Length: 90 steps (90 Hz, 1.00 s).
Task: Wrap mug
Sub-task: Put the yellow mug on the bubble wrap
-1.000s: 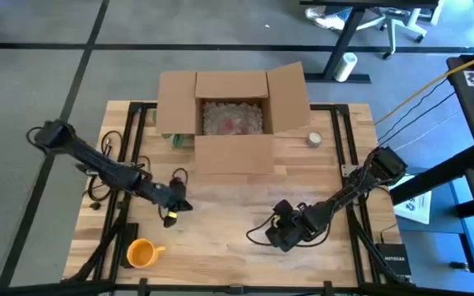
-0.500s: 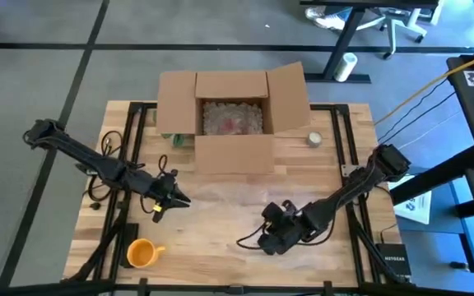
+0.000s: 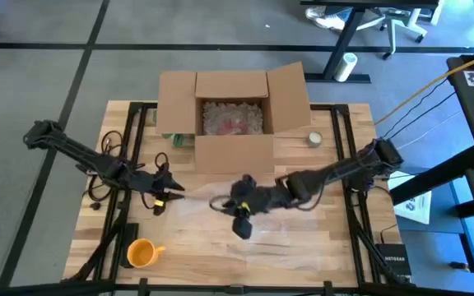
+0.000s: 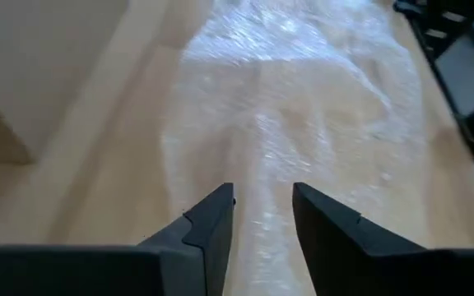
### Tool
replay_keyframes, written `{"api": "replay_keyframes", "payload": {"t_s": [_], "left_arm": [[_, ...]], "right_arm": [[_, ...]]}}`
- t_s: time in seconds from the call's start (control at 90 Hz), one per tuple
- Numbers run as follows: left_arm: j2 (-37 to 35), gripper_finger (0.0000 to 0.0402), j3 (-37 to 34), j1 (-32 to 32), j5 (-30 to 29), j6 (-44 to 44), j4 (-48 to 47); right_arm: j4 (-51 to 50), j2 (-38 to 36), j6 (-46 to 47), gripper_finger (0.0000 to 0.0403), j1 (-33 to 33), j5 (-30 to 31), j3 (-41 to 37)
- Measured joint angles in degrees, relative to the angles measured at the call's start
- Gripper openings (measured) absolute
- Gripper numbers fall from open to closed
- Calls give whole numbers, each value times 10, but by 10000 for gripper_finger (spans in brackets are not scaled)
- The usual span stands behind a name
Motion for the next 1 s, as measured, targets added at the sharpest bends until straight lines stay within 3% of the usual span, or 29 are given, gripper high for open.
{"api": "replay_keyframes", "payload": {"t_s": [0.178,0.411,0.544,0.756,1.0], "left_arm": [[-57,111,0,-2,-6,-26,-74],[-113,111,0,-49,-10,-97,-157],[-125,111,0,-84,-47,-155,-205],[-126,111,-3,-133,-102,-205,-222],[-126,111,-3,-194,-99,-251,-218]], "right_arm": [[-36,89,-58,126,-19,-71,119],[-137,237,-119,125,-38,-125,345],[-181,316,-124,124,-48,-143,468],[-104,332,-101,124,-59,-163,436],[-124,333,-101,123,-59,-157,436]]}}
